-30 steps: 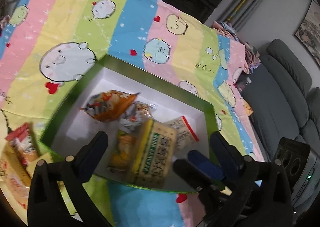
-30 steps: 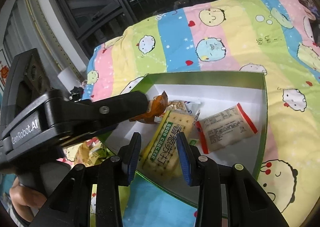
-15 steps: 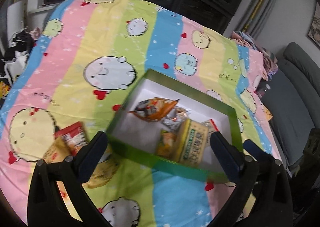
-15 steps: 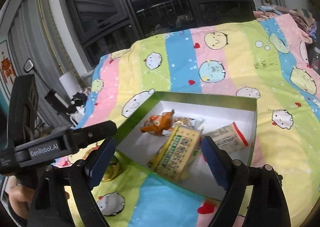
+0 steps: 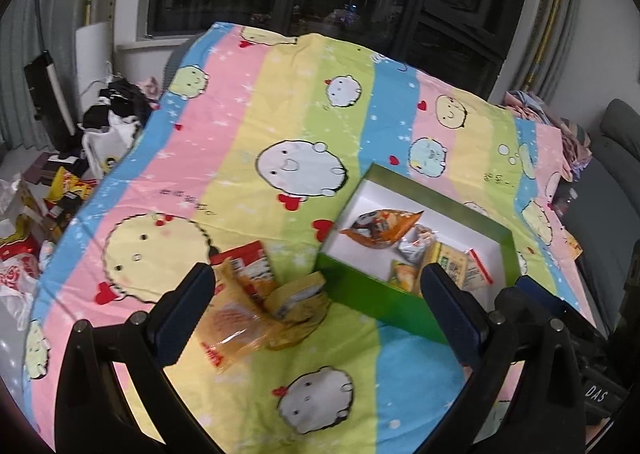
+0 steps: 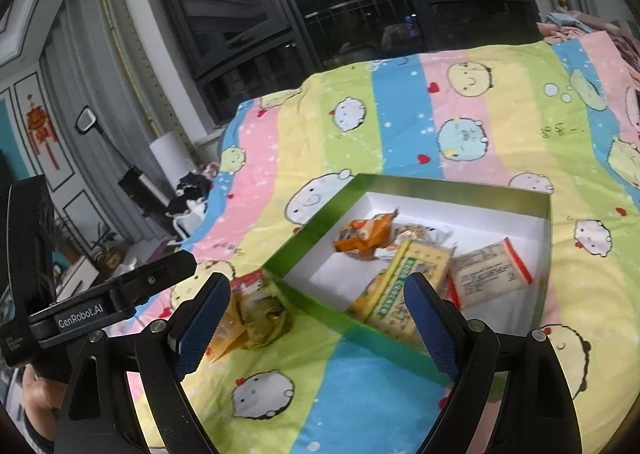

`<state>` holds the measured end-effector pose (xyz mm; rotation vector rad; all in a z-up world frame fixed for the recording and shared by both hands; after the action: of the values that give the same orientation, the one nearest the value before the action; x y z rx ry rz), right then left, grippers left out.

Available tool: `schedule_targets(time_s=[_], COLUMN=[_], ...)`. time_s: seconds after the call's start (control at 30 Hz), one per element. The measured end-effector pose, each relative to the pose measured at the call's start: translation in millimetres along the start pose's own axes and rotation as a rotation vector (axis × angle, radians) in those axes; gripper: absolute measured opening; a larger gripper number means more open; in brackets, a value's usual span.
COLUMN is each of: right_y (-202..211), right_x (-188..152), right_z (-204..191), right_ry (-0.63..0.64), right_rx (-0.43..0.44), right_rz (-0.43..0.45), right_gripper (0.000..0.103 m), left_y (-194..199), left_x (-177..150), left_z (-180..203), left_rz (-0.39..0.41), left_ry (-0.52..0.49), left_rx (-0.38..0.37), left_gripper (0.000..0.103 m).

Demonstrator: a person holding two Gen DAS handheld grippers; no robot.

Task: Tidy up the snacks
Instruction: 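Move the right gripper back toward the tan rice-cracker bag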

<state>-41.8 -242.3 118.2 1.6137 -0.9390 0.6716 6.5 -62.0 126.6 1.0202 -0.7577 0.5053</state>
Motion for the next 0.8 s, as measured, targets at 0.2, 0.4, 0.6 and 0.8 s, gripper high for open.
schedule_targets(time_s=[0.2, 0.4, 0.6, 0.8], right_y=[1, 2, 3, -1], right_x=[-8, -13, -18, -23], right_z=[-20, -32, -38, -43], right_ry=[0.052, 0.085, 0.106, 0.128], right_rx=[0.028, 0.045, 0.050, 0.052], right_rz=[-0.012, -0.021, -0.027, -0.047], right_gripper=[0.089, 0.089, 0.089, 0.089], left_y=[15, 25, 29, 31], left_x=[-8, -15, -20, -25], left_z=[-13, -20, -23, -44], left_rz=[0.012, 0.017, 0.014, 0.003], left_ry=[0.009, 0.019, 0.029, 0.091], left_rx=[0.033, 0.057, 0.060, 0.042], left_gripper=[0.103, 0.103, 0.103, 0.103])
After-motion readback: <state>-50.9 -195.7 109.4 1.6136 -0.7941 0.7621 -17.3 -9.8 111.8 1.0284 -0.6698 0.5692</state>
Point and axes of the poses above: each gripper's, at about its wrist camera, not at the fingertips, and y roughly against the way its jaws point, z to its right, x to its top, the point moved 2 cm from there along -y, roughly the way its jaws point, and after that the axes turned 9 degrees about -x, right-handed, at the moved point
